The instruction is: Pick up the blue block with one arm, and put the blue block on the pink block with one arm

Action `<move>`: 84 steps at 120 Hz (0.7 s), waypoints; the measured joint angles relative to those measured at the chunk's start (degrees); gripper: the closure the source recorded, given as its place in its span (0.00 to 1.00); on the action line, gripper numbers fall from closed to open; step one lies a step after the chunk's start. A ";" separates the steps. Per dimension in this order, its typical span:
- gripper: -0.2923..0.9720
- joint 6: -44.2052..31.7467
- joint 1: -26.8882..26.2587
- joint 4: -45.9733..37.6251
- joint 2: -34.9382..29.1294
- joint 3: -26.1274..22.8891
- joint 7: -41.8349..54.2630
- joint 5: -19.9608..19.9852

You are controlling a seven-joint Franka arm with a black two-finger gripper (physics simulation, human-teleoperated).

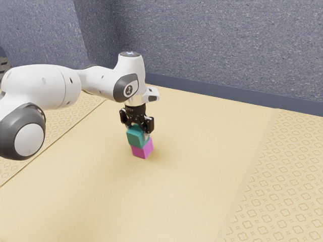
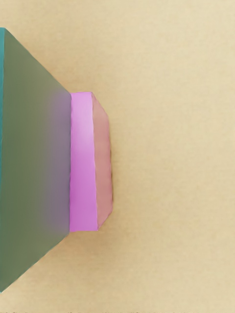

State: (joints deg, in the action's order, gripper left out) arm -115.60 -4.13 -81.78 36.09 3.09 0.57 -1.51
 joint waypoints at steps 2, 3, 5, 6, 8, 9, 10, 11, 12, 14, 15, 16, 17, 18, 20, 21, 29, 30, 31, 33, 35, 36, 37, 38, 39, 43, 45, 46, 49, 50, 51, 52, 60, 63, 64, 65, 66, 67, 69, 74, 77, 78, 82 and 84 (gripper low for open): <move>0.33 0.00 0.00 0.05 -0.07 0.00 -0.02 0.00; 0.32 0.01 -0.01 0.07 -0.11 0.00 -0.03 0.00; 0.31 0.03 -0.03 0.12 -0.21 -0.01 -0.05 0.00; 0.31 0.05 -0.04 0.16 -0.28 -0.01 -0.06 0.00; 0.31 0.14 -0.05 0.28 -0.65 -0.01 -0.08 -0.01; 0.30 0.21 -0.05 0.33 -0.95 -0.01 -0.09 -0.02; 0.30 0.28 -0.04 0.37 -1.22 -0.01 -0.10 -0.03; 0.30 0.39 -0.04 0.43 -1.55 0.00 -0.11 -0.04; 0.29 0.50 -0.04 0.49 -1.85 0.01 -0.12 -0.05; 0.29 0.81 -0.01 0.67 -2.71 0.03 -0.13 -0.08; 0.29 1.05 0.01 0.86 -3.30 0.03 -0.14 -0.10; 0.29 1.28 0.02 1.03 -3.83 0.04 -0.15 -0.12; 0.28 1.57 0.04 1.33 -4.37 0.04 -0.15 -0.14; 0.28 1.84 0.06 1.60 -4.84 0.05 -0.15 -0.16; 0.28 2.50 0.09 2.28 -5.80 0.05 -0.15 -0.19; 0.28 2.85 0.11 2.63 -6.23 0.06 -0.15 -0.20; 0.26 5.82 0.36 4.98 -10.08 -0.16 0.03 -0.07; 0.26 6.15 0.37 5.01 -10.57 -0.18 0.05 -0.04; 0.26 6.45 0.38 4.81 -11.08 -0.19 0.07 -0.02; 0.26 7.00 0.40 4.35 -11.97 -0.23 0.10 0.01; 0.26 7.49 0.41 3.77 -12.76 -0.26 0.14 0.06; 0.26 7.71 0.41 3.47 -13.10 -0.28 0.15 0.09; 0.26 7.91 0.42 3.17 -13.40 -0.29 0.17 0.13; 0.25 8.10 0.44 2.90 -13.65 -0.30 0.18 0.17; 0.25 8.28 0.45 2.62 -13.86 -0.30 0.20 0.22; 0.25 8.90 0.49 1.79 -14.49 -0.29 0.27 0.38; 0.25 9.19 0.53 1.51 -14.72 -0.27 0.31 0.47; 0.25 9.32 0.56 1.36 -14.83 -0.26 0.33 0.51; 0.25 9.70 0.65 0.74 -15.26 -0.22 0.39 0.77; 0.25 9.82 0.67 0.59 -15.36 -0.21 0.42 0.88; 0.25 9.93 0.69 0.46 -15.47 -0.18 0.45 1.00; 0.24 10.05 0.73 0.34 -15.56 -0.16 0.50 1.13; 0.24 10.89 1.08 -0.55 -16.08 -0.05 1.11 2.10; 0.24 11.14 1.10 -0.78 -16.16 -0.04 1.35 2.35; 0.24 11.21 1.08 -0.83 -16.18 -0.03 1.43 2.42; 0.24 11.27 1.07 -0.87 -16.19 -0.04 1.50 2.49; 0.24 11.33 1.06 -0.91 -16.20 -0.05 1.58 2.55; 0.24 11.39 1.04 -0.95 -16.21 -0.06 1.65 2.61; 0.24 11.50 1.01 -1.02 -16.23 -0.07 1.80 2.71; 0.24 11.71 0.94 -1.12 -16.23 -0.09 2.13 2.92; 0.24 11.81 0.91 -1.12 -16.21 -0.09 2.31 3.02; 0.24 11.84 0.91 -1.12 -16.21 -0.09 2.38 3.05; 0.24 11.96 0.89 -1.12 -16.20 -0.10 2.61 3.14; 0.23 12.01 0.89 -1.12 -16.19 -0.10 2.73 3.17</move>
State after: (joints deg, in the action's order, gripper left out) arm -103.59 -3.24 -82.91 19.90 2.99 3.30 1.66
